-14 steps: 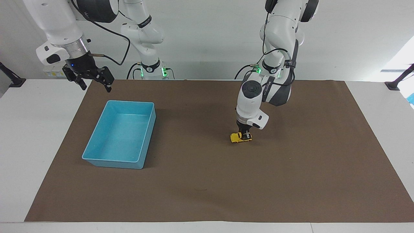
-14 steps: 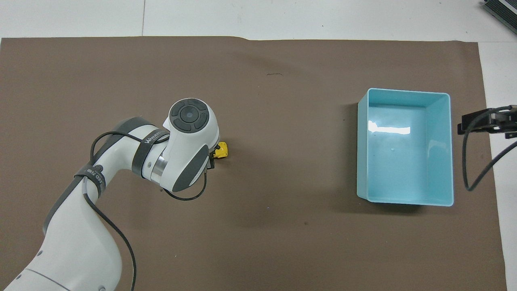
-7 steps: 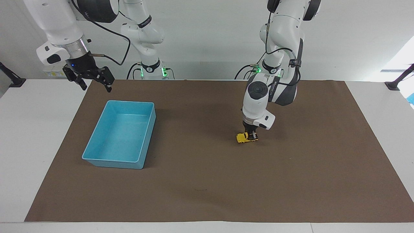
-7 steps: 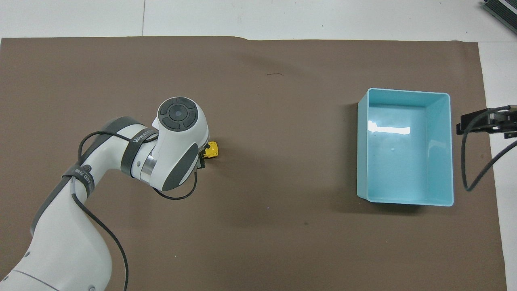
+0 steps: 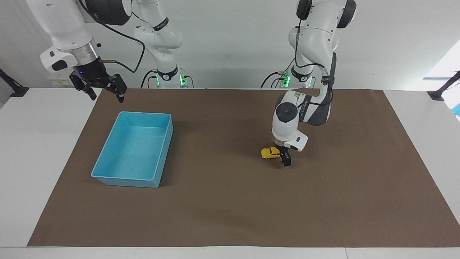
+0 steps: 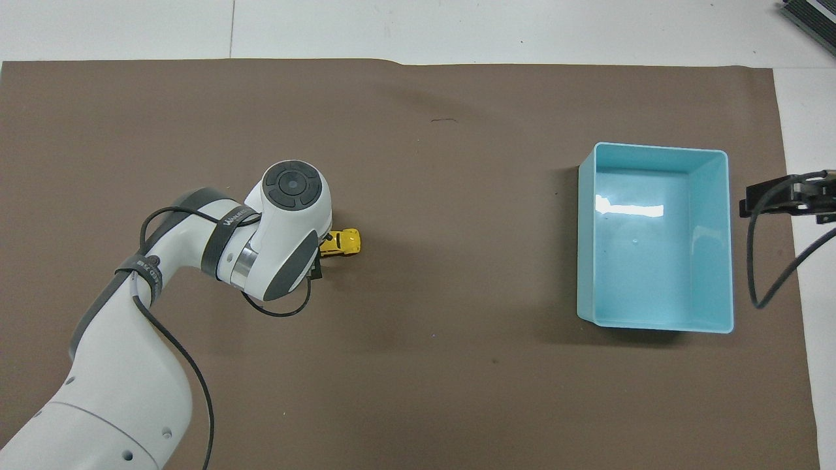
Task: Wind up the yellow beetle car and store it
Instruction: 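Release the yellow car and lift the left gripper away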
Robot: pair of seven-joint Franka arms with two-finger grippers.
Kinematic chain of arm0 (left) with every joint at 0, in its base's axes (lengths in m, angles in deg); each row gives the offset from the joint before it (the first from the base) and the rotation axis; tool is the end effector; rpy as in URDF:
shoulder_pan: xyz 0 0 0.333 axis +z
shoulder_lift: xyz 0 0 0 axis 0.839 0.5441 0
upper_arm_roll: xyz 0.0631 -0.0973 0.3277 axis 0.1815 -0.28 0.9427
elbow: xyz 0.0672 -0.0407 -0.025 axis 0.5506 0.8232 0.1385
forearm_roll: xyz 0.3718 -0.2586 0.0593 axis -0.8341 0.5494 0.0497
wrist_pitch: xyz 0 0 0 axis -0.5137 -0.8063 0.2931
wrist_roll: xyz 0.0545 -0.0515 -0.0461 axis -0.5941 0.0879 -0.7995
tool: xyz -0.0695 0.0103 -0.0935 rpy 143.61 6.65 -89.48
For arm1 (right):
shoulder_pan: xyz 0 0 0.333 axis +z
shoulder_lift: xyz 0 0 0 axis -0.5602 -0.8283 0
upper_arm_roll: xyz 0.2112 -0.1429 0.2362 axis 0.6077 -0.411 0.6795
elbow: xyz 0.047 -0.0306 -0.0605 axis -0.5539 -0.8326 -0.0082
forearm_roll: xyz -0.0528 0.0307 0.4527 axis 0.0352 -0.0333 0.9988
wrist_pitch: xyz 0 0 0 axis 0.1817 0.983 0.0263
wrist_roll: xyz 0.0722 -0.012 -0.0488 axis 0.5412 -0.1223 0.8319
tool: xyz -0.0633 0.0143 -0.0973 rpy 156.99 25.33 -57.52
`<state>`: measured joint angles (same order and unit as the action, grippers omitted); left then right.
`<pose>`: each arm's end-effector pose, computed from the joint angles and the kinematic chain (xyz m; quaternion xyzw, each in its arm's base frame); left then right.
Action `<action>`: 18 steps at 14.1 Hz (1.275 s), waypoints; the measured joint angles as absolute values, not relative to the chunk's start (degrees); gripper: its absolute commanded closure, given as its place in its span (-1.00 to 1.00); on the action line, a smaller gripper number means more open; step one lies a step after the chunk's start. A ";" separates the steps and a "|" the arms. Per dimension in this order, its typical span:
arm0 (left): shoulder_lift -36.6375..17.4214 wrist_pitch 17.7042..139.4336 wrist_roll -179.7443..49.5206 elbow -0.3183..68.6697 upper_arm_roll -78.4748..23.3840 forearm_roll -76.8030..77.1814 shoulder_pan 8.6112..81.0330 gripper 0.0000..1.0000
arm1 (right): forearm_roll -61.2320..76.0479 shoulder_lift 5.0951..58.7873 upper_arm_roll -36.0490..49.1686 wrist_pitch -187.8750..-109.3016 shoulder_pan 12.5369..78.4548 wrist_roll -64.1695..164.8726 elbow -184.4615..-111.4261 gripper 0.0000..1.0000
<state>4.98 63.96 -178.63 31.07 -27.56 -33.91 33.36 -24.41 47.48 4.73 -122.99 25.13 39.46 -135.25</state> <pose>0.6184 -0.3010 0.2598 -0.6601 -0.7471 -0.0370 0.0686 0.6197 -0.0409 0.6443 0.9984 -0.0554 0.0099 0.0110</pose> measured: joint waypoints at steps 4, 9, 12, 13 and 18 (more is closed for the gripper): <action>3.90 63.85 -178.63 29.56 -27.56 -34.03 33.36 -1.00 | -24.41 47.48 4.74 -122.99 25.22 39.46 -135.25 -1.00; 1.79 63.79 -178.63 27.16 -27.45 -35.55 33.36 -1.00 | -24.41 47.48 4.74 -122.99 25.24 39.46 -135.29 -1.00; 1.74 63.89 -178.58 24.68 -27.28 -38.44 33.49 -1.00 | -24.41 47.49 4.74 -122.99 25.33 39.46 -135.39 -1.00; 1.73 63.97 -178.26 23.70 -27.26 -39.80 33.54 -1.00 | -24.41 47.49 4.74 -122.99 25.35 39.46 -135.44 -1.00; 1.70 64.11 -168.69 20.08 -27.18 -40.46 34.19 -1.00 | -24.41 47.99 4.86 -124.96 26.86 36.09 -136.87 -1.00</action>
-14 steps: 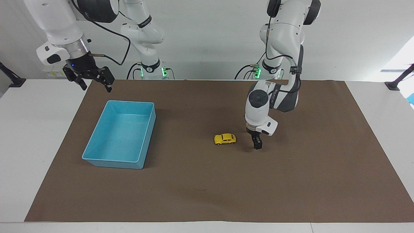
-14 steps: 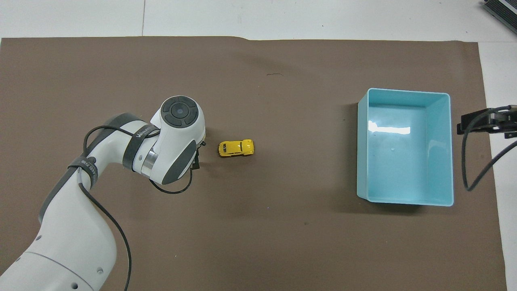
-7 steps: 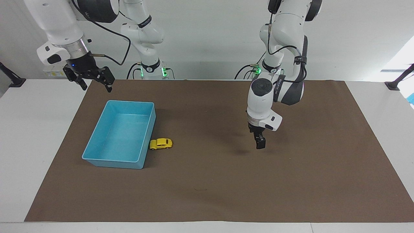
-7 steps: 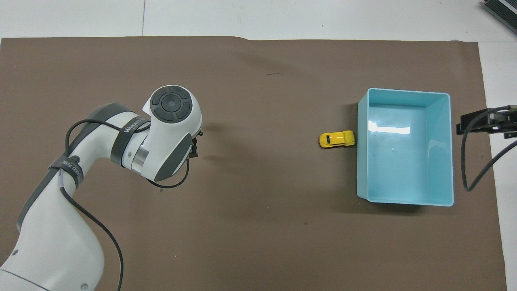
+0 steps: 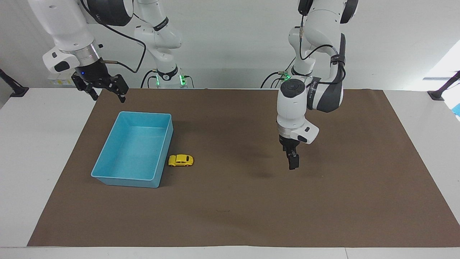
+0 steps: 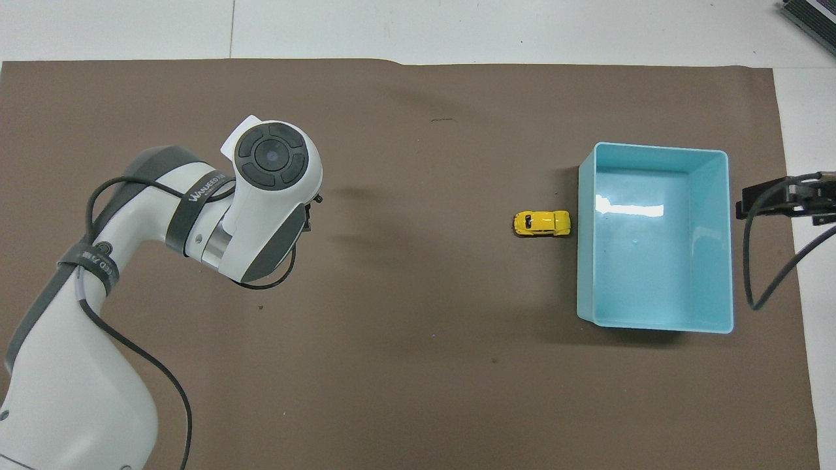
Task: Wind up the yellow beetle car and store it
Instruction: 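Release the yellow car and lift the left gripper away, then reach the right gripper toward the car while the left gripper withdraws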
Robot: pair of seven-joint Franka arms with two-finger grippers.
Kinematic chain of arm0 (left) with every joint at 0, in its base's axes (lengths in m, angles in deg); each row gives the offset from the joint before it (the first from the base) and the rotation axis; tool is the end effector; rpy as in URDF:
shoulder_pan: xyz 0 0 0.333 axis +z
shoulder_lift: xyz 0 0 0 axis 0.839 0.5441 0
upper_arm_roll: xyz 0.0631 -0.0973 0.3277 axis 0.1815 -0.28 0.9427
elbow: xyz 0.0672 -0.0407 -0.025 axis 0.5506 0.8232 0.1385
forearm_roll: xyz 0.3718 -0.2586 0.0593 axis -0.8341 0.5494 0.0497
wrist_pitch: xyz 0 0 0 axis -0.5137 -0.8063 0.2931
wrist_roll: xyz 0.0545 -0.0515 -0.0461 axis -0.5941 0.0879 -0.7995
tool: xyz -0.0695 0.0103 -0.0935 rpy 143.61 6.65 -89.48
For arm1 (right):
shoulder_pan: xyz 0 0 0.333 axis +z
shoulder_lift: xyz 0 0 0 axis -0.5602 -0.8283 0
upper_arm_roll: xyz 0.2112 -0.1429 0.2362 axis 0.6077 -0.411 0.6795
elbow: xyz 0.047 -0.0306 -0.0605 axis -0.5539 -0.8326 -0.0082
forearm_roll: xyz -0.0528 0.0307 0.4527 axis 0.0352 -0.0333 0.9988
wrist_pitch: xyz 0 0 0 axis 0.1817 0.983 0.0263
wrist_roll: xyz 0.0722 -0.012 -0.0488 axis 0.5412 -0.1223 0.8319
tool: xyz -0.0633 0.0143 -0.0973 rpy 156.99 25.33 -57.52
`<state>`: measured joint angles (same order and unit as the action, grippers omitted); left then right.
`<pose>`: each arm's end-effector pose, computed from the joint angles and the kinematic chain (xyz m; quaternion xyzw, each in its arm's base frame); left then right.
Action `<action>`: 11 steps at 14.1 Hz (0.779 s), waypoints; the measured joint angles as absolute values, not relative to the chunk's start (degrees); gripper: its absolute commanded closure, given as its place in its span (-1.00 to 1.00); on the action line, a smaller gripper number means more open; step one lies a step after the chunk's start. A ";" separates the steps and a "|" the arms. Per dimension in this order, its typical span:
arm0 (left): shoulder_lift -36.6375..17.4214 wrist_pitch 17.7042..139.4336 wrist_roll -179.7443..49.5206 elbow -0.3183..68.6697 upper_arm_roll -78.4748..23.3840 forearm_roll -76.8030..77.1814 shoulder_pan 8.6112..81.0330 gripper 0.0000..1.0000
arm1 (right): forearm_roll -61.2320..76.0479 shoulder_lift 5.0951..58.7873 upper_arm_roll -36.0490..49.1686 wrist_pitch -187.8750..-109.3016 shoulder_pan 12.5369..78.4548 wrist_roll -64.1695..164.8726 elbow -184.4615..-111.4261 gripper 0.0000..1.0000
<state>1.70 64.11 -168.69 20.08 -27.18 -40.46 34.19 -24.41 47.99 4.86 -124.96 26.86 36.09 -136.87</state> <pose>0.6795 -0.3062 0.3995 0.7256 0.6764 0.1229 0.0297 0.6208 -0.0204 0.6376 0.9975 -0.0682 0.0179 0.0107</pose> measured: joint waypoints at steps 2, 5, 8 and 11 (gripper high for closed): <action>1.70 64.17 -164.33 19.27 -27.17 -40.46 34.31 -1.00 | -24.41 47.94 4.94 -126.50 28.42 31.74 -138.08 -1.00; 1.67 64.18 -157.67 18.46 -27.24 -38.90 34.55 -1.00 | -24.41 47.68 5.01 -131.04 30.72 22.60 -141.14 -1.00; 1.47 64.18 -149.14 17.37 -27.16 -35.55 35.76 -1.00 | -24.41 46.72 5.04 -133.20 32.09 15.35 -142.22 -1.00; 0.85 64.18 -142.80 16.59 -27.06 -35.26 36.94 -1.00 | -24.35 45.53 5.05 -135.05 32.37 8.70 -142.66 -1.00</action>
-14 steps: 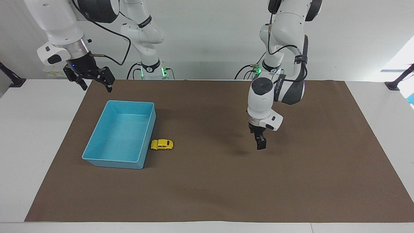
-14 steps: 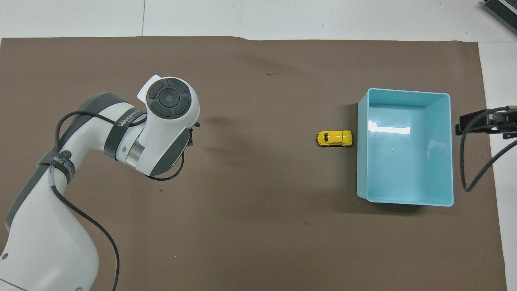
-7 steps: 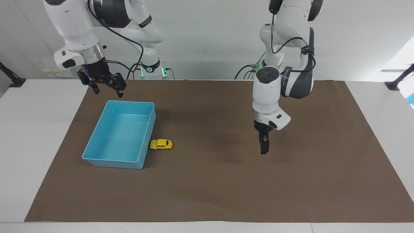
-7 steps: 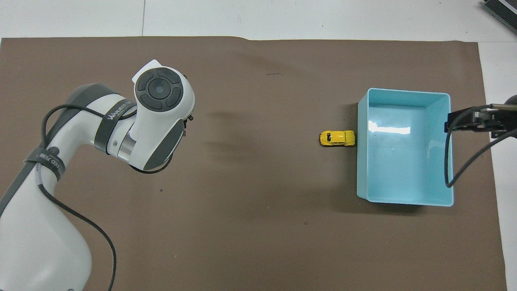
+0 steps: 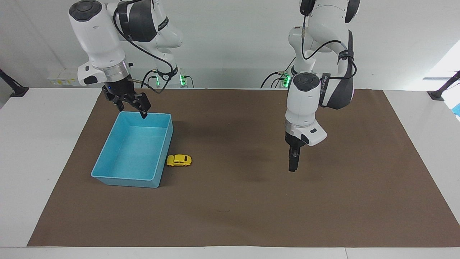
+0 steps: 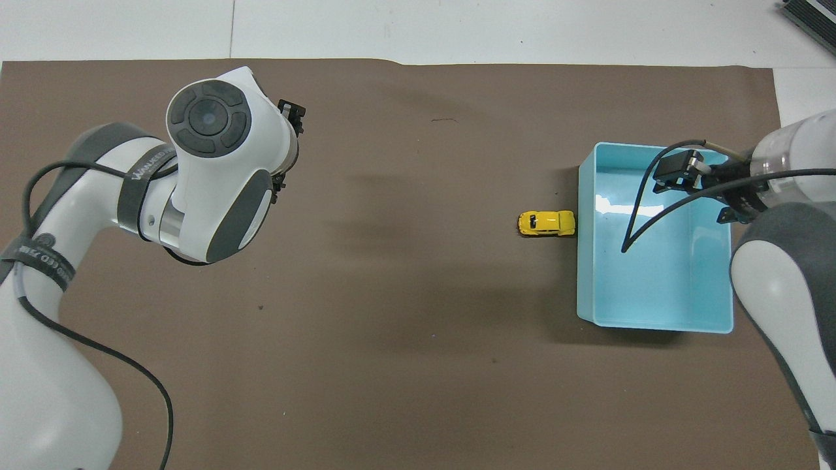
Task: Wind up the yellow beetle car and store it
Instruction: 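Reach the right gripper toward the car while the left gripper withdraws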
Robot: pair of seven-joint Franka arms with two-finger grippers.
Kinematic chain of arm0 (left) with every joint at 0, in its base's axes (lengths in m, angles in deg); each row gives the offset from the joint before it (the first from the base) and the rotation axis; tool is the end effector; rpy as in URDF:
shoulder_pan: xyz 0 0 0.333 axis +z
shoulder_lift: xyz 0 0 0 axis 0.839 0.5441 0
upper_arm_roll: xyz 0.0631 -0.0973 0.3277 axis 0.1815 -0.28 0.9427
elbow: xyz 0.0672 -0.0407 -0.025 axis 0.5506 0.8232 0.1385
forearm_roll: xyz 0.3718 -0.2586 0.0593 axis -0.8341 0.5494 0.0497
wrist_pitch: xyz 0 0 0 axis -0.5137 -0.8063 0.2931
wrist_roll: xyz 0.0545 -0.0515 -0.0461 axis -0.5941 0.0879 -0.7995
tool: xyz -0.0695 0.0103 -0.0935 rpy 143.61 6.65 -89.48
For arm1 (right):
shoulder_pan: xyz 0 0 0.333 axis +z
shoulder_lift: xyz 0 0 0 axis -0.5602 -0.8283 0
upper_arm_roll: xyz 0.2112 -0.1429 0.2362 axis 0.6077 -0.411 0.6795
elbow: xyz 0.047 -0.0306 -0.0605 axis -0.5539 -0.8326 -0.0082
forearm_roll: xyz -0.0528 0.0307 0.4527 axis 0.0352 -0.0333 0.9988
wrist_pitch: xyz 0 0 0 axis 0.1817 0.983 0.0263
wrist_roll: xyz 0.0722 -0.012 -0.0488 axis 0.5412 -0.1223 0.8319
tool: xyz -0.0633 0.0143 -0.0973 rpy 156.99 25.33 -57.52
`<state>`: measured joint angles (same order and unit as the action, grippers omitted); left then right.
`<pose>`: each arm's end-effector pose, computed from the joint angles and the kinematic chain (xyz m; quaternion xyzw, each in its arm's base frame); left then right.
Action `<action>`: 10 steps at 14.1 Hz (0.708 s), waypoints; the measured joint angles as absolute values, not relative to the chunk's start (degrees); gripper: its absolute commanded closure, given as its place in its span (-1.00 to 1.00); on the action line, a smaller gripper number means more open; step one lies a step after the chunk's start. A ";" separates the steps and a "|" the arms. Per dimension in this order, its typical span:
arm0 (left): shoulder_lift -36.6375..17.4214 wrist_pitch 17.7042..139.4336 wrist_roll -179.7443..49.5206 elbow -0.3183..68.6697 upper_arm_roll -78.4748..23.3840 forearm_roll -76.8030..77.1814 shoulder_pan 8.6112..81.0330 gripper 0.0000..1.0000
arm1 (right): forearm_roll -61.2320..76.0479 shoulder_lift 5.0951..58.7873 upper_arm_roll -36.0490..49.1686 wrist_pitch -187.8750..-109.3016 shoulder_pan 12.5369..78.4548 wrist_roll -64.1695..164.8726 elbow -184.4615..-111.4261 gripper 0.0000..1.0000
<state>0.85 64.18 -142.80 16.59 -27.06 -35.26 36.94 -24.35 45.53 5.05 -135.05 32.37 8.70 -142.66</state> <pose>0.7027 -0.2797 0.4435 0.8324 0.5397 0.1157 0.0502 0.6435 0.0423 0.5716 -0.9668 0.2531 -0.0346 0.0027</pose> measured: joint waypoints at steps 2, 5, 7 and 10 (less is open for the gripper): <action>-0.17 64.18 -137.72 16.39 -27.03 -35.12 37.96 -1.00 | -24.33 44.86 5.09 -136.90 33.79 3.22 -143.76 -1.00; -3.51 63.99 -129.25 16.02 -26.93 -34.98 40.12 -1.00 | -24.49 44.45 5.13 -142.54 36.78 -9.76 -146.96 -1.00; -5.55 63.35 -124.22 16.01 -26.86 -34.88 41.70 -1.00 | -25.21 44.04 5.15 -144.03 38.00 -16.71 -148.06 -1.00; -6.93 62.90 -117.42 16.02 -26.84 -34.81 43.11 -1.00 | -28.86 42.35 5.17 -144.72 40.46 -28.94 -148.44 -1.00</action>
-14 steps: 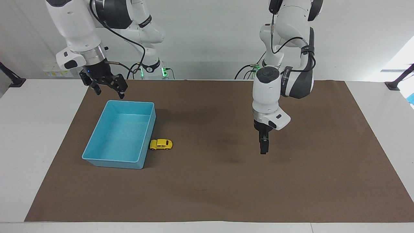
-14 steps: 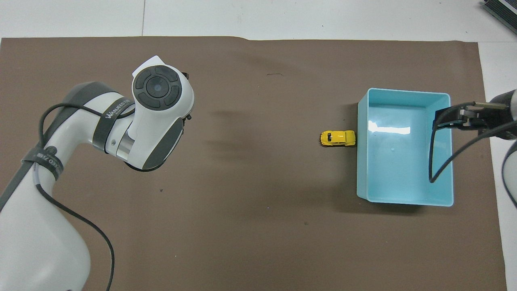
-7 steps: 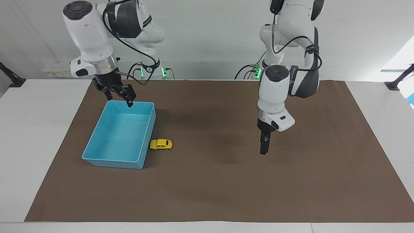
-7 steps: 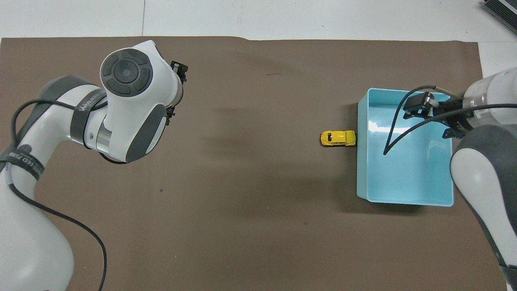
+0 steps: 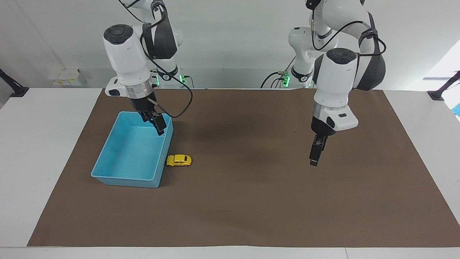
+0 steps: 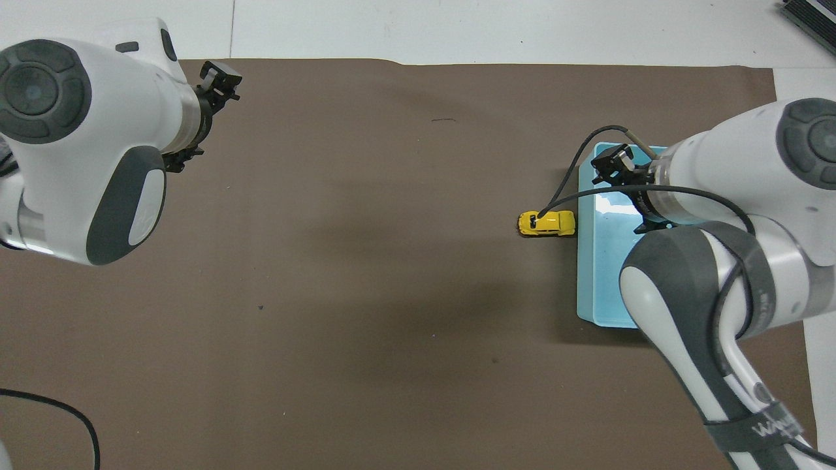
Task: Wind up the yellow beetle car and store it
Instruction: 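Reach the right gripper toward the car while the left gripper withdraws, then grasp the yellow car with the right gripper while the left arm retracts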
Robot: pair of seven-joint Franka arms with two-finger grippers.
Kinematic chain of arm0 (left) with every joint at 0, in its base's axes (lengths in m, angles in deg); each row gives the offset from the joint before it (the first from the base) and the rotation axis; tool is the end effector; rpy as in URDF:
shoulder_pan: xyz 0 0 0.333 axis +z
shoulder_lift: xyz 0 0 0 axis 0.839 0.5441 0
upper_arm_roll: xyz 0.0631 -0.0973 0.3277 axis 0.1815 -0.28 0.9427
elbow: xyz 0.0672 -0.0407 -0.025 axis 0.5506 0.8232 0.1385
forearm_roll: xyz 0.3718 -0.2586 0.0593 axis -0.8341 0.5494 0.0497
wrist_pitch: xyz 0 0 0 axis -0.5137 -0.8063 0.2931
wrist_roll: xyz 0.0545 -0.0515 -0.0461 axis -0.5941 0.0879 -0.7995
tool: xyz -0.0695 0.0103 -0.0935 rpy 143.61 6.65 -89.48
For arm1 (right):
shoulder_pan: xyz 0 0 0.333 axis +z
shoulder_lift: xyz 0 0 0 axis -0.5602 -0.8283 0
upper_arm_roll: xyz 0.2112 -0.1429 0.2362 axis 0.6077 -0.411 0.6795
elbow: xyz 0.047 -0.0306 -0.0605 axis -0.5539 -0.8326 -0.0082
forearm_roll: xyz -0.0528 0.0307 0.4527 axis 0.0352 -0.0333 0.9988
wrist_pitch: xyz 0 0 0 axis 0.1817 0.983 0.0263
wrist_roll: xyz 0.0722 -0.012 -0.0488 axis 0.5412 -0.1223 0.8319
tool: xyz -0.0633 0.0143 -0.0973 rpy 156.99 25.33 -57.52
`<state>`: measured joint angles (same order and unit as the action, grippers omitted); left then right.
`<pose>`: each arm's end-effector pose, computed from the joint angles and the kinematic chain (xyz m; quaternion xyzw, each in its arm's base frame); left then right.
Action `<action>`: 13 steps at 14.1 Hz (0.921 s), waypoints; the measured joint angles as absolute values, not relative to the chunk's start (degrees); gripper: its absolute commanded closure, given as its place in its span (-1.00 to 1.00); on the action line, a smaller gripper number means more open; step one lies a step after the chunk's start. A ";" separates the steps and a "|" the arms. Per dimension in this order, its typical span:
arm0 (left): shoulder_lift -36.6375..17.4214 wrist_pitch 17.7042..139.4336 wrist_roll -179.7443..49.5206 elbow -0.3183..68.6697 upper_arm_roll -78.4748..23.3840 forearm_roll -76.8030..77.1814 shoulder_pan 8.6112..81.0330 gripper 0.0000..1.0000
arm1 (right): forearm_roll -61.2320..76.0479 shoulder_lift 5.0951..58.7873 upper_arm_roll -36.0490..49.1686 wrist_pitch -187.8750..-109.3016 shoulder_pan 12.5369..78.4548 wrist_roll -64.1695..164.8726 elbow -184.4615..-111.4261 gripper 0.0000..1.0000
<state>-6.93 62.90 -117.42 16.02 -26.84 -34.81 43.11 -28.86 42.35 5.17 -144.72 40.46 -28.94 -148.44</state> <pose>0.7074 -0.1945 0.5478 0.8994 0.3980 0.1721 0.0552 0.6474 0.1310 0.4964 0.8773 -0.4763 0.0577 0.0048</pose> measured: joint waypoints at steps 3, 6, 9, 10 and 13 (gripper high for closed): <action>-7.80 61.63 -110.30 16.02 -26.76 -34.81 43.98 -1.00 | -29.96 40.08 5.18 -146.78 41.80 -39.27 -148.98 -1.00; -9.13 60.30 -103.09 16.02 -26.66 -34.80 45.10 -1.00 | -31.13 38.29 5.19 -150.47 42.27 -48.89 -151.12 -1.00; -10.83 57.16 -93.87 16.01 -26.61 -33.56 46.75 -1.00 | -33.60 35.23 5.20 -153.51 44.43 -58.19 -152.28 -1.00; -11.45 56.16 -90.64 16.01 -26.61 -32.69 47.24 -1.00 | -34.83 33.99 5.20 -154.32 44.82 -60.16 -152.37 -1.00; -13.19 53.20 -81.90 16.01 -26.59 -30.32 48.83 -1.00 | -38.81 30.71 5.20 -156.42 45.09 -66.02 -152.49 -1.00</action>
<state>-13.19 53.20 -81.90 16.01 -26.59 -30.32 48.83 -38.81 30.71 5.20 -156.42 45.09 -66.02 -152.49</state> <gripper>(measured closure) 0.000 0.000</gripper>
